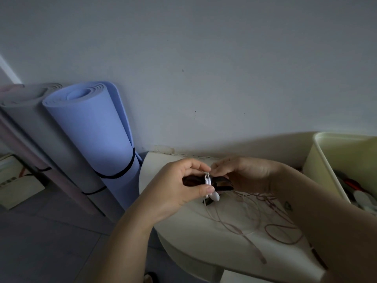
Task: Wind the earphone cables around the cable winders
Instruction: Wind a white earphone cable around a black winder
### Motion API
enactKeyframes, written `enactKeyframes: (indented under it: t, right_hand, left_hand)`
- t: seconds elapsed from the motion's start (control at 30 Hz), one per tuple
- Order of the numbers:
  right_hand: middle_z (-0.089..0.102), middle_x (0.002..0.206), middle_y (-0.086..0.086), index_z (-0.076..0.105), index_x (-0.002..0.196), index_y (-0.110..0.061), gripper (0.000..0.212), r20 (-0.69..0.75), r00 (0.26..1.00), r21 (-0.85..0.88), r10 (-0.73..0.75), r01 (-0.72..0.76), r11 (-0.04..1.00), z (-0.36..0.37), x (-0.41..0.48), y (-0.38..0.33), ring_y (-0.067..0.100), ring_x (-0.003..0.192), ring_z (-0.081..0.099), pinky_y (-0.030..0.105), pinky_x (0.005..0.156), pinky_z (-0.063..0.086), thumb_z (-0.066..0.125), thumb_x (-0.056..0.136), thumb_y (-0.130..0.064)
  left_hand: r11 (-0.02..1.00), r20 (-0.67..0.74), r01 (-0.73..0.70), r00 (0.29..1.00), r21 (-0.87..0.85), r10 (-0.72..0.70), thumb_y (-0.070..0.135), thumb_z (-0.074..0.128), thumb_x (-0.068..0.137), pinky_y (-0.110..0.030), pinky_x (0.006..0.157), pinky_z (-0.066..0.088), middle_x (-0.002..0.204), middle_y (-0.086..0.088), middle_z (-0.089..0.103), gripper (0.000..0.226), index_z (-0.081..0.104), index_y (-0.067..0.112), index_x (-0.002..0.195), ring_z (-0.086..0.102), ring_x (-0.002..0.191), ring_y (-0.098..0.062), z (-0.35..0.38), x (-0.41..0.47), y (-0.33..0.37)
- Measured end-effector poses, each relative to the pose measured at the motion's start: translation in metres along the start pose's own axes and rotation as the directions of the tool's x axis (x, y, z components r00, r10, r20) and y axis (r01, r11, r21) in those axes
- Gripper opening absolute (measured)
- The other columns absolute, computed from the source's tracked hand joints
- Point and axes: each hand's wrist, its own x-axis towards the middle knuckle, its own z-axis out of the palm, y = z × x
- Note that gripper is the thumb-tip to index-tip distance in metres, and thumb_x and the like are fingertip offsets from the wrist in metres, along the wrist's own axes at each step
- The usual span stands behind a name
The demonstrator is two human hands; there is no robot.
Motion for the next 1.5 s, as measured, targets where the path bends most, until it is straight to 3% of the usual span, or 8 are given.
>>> enactKeyframes:
  t: [0.27,0.43,0.57,0.73,0.83,0.97,1.2,1.5]
  right_hand:
    - [0.055,0.088,0.013,0.048,0.121,0.007,0.074,0.020,0.996,0.230,0.086,-0.088,0.969,-0.004,0.008,0.012,0.019,0.077,0.050,0.035,0.084,0.038,0.073,0.064,-0.032]
    - [0.056,0.059,-0.002,0.069,0.072,-0.013,0.009,-0.097,0.993,0.398,0.072,-0.028,0.917,0.005,0.019,0.019,0.011,0.062,0.042,0.028,0.068,0.047,0.065,0.066,-0.019]
    - [0.057,0.067,-0.003,0.069,0.061,-0.023,0.011,-0.321,0.947,0.222,0.007,0.068,0.973,0.009,0.033,0.022,0.012,0.070,0.043,0.024,0.065,0.043,0.066,0.070,-0.016]
    - [0.064,0.069,0.001,0.071,0.085,-0.012,0.013,-0.669,0.633,-0.514,-0.391,-0.014,0.858,0.022,0.030,0.009,0.009,0.059,0.053,0.016,0.054,0.039,0.059,0.087,-0.016]
    - [0.055,0.080,-0.019,0.066,0.096,-0.019,0.009,-0.683,0.561,-0.608,-0.468,-0.082,0.790,0.029,0.026,0.007,0.000,0.068,0.053,0.006,0.055,0.038,0.058,0.091,-0.019]
    - [0.054,0.100,-0.014,0.056,0.100,-0.027,0.021,-0.718,0.398,-0.536,-0.571,0.207,0.818,0.046,0.018,0.001,0.004,0.081,0.057,0.010,0.059,0.044,0.061,0.088,-0.011]
    - [0.068,0.093,0.000,0.059,0.096,-0.017,0.014,-0.689,0.563,-0.268,-0.456,0.387,0.882,0.065,0.031,-0.001,0.015,0.086,0.068,0.027,0.072,0.058,0.068,0.086,-0.020]
    - [0.064,0.073,0.009,0.060,0.087,-0.004,0.003,-0.657,0.722,0.189,-0.217,0.436,0.880,0.057,0.032,-0.007,0.012,0.060,0.063,0.020,0.060,0.054,0.064,0.086,-0.003]
  left_hand:
    - [0.991,-0.068,-0.112,0.991,0.068,0.117,0.014,0.077,0.079,-0.013,0.080,0.051,0.091,0.018,0.073,0.031,0.068,0.041,0.093,0.066,0.088,0.004,0.004,-0.001,0.002]
    - [0.994,-0.150,-0.111,0.983,-0.015,0.107,0.011,0.079,0.074,-0.013,0.077,0.051,0.087,0.015,0.074,0.029,0.068,0.033,0.090,0.069,0.085,0.001,0.002,0.004,0.000]
    - [0.991,-0.232,-0.092,0.970,-0.099,0.067,0.011,0.078,0.075,-0.013,0.071,0.051,0.087,0.011,0.075,0.025,0.069,0.024,0.094,0.069,0.081,0.001,-0.002,0.007,-0.002]
    - [0.983,-0.349,-0.039,0.937,-0.177,-0.025,0.018,0.076,0.079,-0.007,0.067,0.048,0.084,0.013,0.074,0.022,0.069,0.023,0.100,0.068,0.080,0.004,-0.007,0.011,-0.007]
    - [0.969,-0.407,-0.005,0.908,-0.247,-0.099,0.023,0.075,0.080,-0.013,0.067,0.054,0.083,0.015,0.074,0.017,0.070,0.029,0.096,0.068,0.079,0.002,-0.010,0.015,-0.014]
    - [0.876,-0.463,-0.023,0.855,-0.483,-0.233,0.017,0.074,0.081,-0.030,0.083,0.053,0.090,-0.003,0.076,0.011,0.071,0.021,0.091,0.072,0.089,-0.015,-0.012,0.021,-0.020]
    - [0.766,-0.415,-0.069,0.869,-0.640,-0.268,0.023,0.078,0.068,-0.036,0.091,0.054,0.092,-0.009,0.075,0.045,0.067,0.001,0.106,0.072,0.090,-0.018,0.004,0.020,-0.010]
    - [0.632,-0.334,-0.081,0.896,-0.771,-0.293,0.009,0.061,0.089,-0.023,0.075,0.055,0.074,-0.002,0.072,0.005,0.065,0.007,0.087,0.068,0.072,-0.010,0.011,0.023,-0.011]
